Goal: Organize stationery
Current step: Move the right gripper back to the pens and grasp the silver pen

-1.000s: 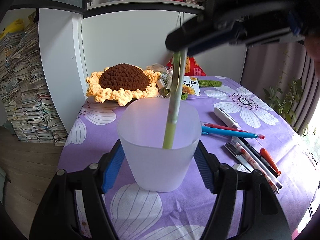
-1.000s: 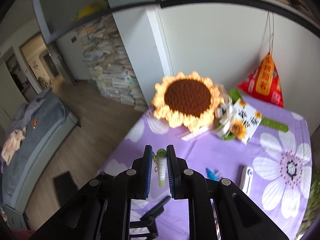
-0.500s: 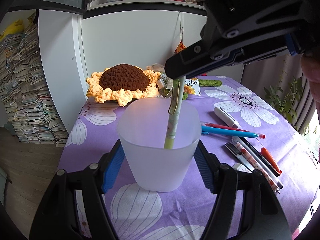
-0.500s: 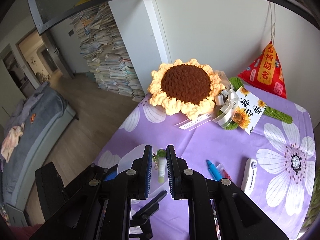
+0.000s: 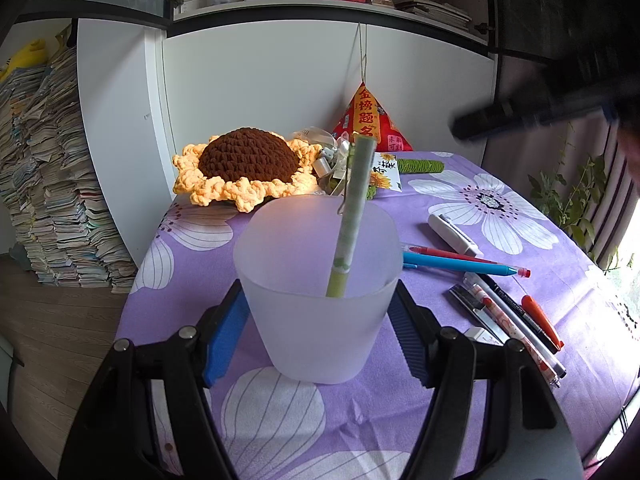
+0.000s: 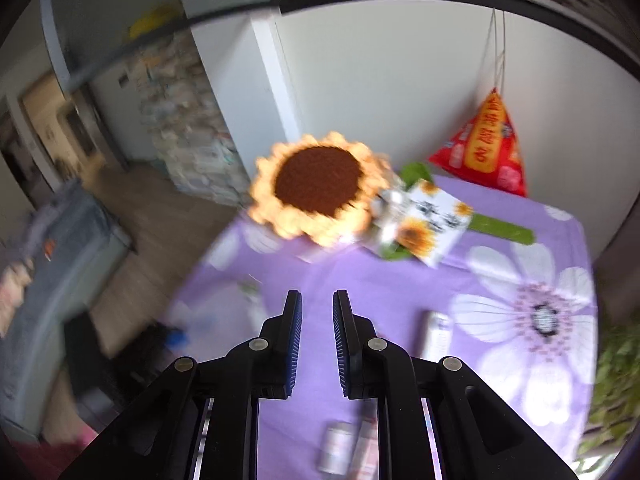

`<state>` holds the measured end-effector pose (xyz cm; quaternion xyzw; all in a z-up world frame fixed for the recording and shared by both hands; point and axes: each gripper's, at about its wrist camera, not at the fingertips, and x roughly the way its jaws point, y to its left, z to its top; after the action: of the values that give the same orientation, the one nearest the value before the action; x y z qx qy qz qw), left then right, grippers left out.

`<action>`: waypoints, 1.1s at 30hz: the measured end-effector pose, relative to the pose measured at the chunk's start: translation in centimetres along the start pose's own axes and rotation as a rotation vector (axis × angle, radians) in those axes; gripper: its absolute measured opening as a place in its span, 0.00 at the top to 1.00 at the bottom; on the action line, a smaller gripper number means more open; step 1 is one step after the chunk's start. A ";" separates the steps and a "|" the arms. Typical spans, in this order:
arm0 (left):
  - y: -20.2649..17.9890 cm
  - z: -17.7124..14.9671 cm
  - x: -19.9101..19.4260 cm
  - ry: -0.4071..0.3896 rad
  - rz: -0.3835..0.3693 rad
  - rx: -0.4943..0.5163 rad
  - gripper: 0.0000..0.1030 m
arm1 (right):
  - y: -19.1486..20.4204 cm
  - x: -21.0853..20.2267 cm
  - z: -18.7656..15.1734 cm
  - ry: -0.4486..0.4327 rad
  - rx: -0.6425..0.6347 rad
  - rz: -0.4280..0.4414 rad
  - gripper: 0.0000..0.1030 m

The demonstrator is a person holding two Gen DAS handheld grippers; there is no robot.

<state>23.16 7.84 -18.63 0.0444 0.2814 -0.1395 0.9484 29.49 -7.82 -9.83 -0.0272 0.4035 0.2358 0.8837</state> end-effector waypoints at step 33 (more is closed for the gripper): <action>0.1 -0.1 0.0 0.004 0.000 -0.002 0.34 | -2.2 8.9 -7.1 0.296 0.019 -0.100 0.85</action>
<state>23.15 7.99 -18.66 0.0436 0.2836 -0.1392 0.9478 30.54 -7.93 -21.40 -0.0731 0.5297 0.1812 0.8253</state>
